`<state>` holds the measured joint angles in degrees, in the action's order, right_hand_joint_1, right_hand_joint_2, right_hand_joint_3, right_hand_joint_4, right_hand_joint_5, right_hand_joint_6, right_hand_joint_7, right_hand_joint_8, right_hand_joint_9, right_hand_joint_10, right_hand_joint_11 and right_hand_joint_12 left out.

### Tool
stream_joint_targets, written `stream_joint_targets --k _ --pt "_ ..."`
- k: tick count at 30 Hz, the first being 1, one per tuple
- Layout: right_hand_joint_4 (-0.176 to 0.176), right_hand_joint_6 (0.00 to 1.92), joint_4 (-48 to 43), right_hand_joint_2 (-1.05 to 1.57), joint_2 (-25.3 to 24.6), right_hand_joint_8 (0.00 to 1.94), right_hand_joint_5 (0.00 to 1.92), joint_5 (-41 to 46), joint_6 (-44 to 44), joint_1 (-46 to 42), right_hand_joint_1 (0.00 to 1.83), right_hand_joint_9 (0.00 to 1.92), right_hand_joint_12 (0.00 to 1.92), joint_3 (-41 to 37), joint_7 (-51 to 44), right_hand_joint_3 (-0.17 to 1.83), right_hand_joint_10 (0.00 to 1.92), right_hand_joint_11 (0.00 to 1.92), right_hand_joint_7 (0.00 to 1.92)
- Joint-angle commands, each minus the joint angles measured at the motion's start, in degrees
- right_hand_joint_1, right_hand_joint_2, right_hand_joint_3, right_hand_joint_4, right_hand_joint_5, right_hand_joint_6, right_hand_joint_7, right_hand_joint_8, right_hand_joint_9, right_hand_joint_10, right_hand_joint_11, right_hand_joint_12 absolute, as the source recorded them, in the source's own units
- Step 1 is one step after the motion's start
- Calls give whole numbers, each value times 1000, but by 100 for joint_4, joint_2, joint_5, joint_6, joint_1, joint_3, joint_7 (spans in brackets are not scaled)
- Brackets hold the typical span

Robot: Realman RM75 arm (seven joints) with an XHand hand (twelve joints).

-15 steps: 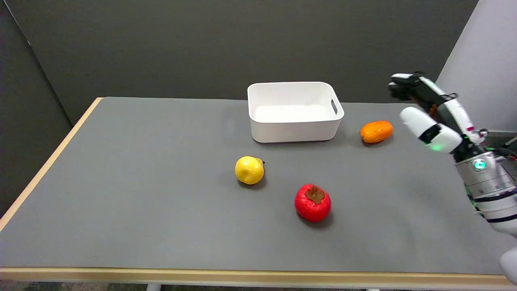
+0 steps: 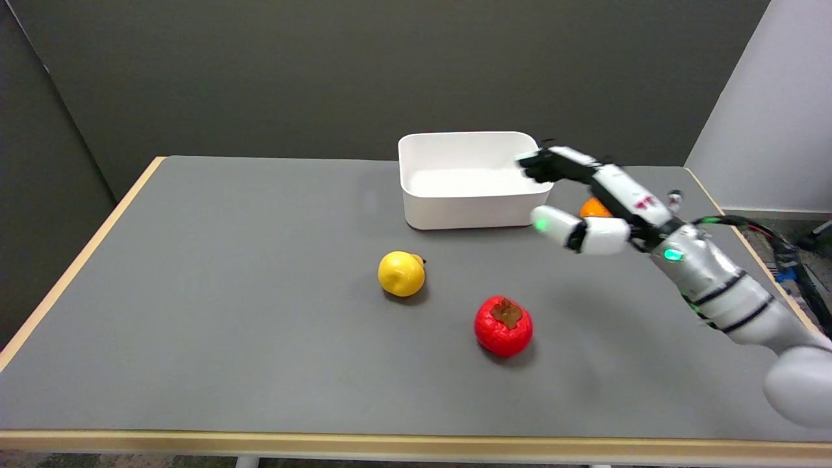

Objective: Pick up tomato.

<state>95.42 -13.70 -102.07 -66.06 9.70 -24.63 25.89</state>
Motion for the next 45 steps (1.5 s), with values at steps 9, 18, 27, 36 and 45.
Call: stream_joint_targets --k 9,18,27,36,45 --pt "94 494 1392 559 97 417 265 -487 3977 966 348 311 1234 -1510 -1624 871 800 115 419" --pt "125 511 -59 563 461 436 262 -2841 1929 -131 296 343 1235 -1857 1732 906 775 161 423" --pt "126 491 -1976 541 373 414 233 -4241 64 -333 286 312 1184 -1727 3136 947 713 121 367" --pt "128 479 -2625 562 146 393 237 -4972 -339 -348 288 310 1161 -1579 3022 928 698 130 370" --pt "133 486 -2263 565 79 397 238 -4906 -57 -256 301 309 1150 -902 2163 935 689 130 368"
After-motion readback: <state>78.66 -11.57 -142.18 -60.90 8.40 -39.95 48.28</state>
